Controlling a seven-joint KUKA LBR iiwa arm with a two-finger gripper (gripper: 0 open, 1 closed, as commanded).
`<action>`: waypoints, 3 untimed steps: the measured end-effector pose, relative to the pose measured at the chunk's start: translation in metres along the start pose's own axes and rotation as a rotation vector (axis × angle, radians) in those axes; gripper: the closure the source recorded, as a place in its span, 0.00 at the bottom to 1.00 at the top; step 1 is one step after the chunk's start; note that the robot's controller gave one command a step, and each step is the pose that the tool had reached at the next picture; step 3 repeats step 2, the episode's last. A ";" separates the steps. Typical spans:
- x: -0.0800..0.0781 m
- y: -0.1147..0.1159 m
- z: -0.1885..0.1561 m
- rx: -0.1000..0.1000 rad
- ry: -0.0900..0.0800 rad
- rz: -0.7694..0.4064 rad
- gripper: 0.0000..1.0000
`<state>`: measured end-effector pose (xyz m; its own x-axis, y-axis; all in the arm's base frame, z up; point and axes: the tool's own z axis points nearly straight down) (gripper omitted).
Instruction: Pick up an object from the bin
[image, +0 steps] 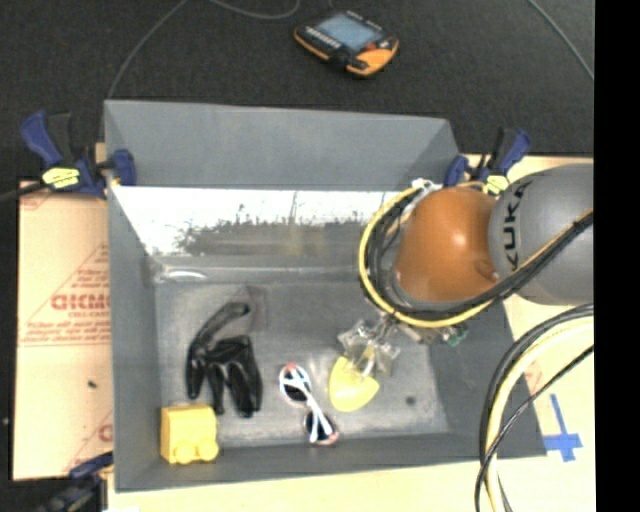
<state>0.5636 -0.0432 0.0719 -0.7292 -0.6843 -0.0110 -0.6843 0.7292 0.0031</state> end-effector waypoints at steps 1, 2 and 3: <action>0.001 0.001 -0.003 -0.003 0.003 0.000 1.00; 0.002 0.002 -0.021 -0.008 0.007 0.001 1.00; 0.002 0.002 -0.021 -0.008 0.007 0.001 1.00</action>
Offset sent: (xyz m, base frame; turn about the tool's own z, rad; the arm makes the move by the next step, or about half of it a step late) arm -0.0002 -0.0001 0.0262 -0.0001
